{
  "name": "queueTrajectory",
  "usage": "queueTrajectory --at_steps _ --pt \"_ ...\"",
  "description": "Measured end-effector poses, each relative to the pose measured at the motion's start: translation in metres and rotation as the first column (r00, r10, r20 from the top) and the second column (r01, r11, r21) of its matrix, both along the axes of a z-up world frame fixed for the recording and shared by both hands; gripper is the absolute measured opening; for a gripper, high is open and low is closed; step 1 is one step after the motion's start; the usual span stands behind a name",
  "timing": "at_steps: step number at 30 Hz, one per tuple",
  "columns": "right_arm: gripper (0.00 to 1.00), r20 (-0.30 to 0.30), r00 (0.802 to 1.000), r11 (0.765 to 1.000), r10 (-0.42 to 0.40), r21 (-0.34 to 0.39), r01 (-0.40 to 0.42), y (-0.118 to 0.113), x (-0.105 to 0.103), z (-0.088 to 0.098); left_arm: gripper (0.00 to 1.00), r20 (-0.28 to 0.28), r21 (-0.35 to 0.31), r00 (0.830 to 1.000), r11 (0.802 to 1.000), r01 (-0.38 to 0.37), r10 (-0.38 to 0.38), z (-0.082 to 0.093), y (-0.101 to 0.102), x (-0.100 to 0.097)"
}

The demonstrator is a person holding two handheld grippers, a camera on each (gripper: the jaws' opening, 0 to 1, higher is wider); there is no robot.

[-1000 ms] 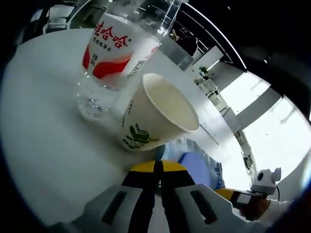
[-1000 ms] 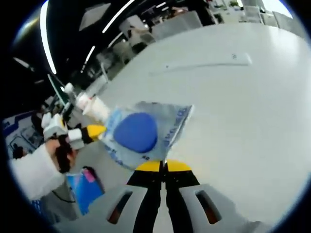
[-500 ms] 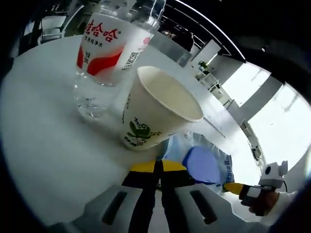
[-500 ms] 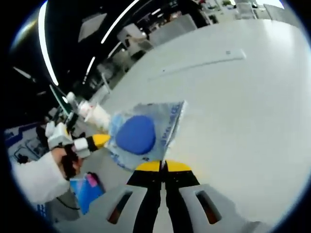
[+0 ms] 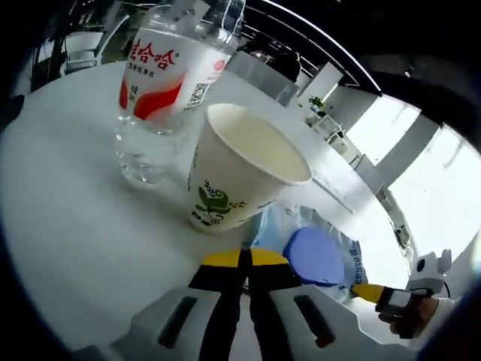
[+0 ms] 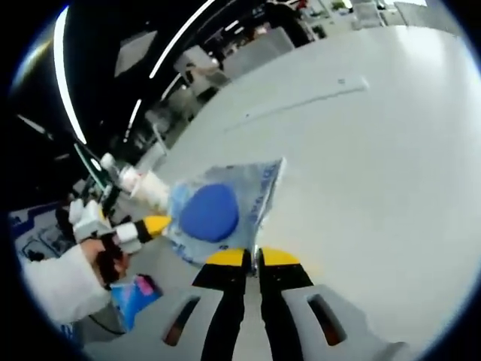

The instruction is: Arrange the tabletop items into an orderly group along one side of the table until the central work area is clear of visible clutter.

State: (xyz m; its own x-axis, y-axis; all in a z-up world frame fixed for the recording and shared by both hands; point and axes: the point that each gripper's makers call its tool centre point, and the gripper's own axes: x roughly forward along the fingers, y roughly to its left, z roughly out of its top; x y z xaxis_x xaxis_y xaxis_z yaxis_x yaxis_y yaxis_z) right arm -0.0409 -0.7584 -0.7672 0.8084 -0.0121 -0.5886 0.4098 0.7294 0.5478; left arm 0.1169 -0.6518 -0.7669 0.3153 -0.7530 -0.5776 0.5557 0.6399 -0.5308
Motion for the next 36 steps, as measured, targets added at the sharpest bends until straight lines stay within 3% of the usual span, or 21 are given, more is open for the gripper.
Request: queueTrajectory --at_steps 2,5,8,13,16,21,24,27,33,36 --pt "0.03 0.049 0.999 1.000 0.024 -0.002 -0.024 0.004 0.000 0.010 0.00 0.000 -0.004 1.000 1.000 0.007 -0.007 0.000 0.000 0.000" --pt "0.04 0.062 0.997 0.998 0.036 -0.056 -0.033 0.003 -0.015 0.019 0.00 -0.009 -0.013 1.000 1.000 0.003 -0.003 0.000 0.000 0.000" --pt "0.05 0.090 0.996 0.999 0.002 -0.042 0.002 0.000 -0.030 0.026 0.00 0.015 0.004 1.000 1.000 0.026 -0.026 0.001 0.000 -0.002" --pt "0.05 0.080 0.996 0.999 -0.049 -0.012 0.050 0.001 -0.063 0.034 0.00 0.019 0.016 0.999 0.999 0.038 -0.038 0.002 0.000 -0.003" --pt "0.05 0.104 0.992 0.998 -0.066 -0.015 0.068 0.004 -0.078 0.045 0.00 0.013 0.015 1.000 1.000 0.027 -0.027 0.002 0.000 -0.003" --pt "0.06 0.118 0.992 0.998 -0.042 -0.041 0.047 0.013 -0.099 0.060 0.01 -0.018 0.013 1.000 1.000 0.024 -0.024 0.004 0.002 -0.003" --pt "0.08 0.116 0.992 0.998 -0.048 -0.041 0.053 0.014 -0.111 0.065 0.06 0.008 0.019 0.998 0.998 0.058 -0.058 0.007 0.003 -0.004" --pt "0.10 0.150 0.986 0.997 -0.072 -0.029 0.077 0.012 -0.115 0.072 0.11 0.022 0.023 0.997 0.997 0.077 -0.077 0.010 0.010 -0.007" --pt "0.16 0.200 0.976 0.995 -0.082 -0.031 0.090 0.009 -0.116 0.087 0.22 0.053 -0.032 0.993 0.994 0.104 -0.102 0.032 0.021 -0.014" --pt "0.22 0.212 0.973 0.996 -0.089 0.009 0.089 0.013 -0.115 0.093 0.31 0.073 -0.035 0.989 0.991 0.129 -0.126 0.040 0.027 -0.020"
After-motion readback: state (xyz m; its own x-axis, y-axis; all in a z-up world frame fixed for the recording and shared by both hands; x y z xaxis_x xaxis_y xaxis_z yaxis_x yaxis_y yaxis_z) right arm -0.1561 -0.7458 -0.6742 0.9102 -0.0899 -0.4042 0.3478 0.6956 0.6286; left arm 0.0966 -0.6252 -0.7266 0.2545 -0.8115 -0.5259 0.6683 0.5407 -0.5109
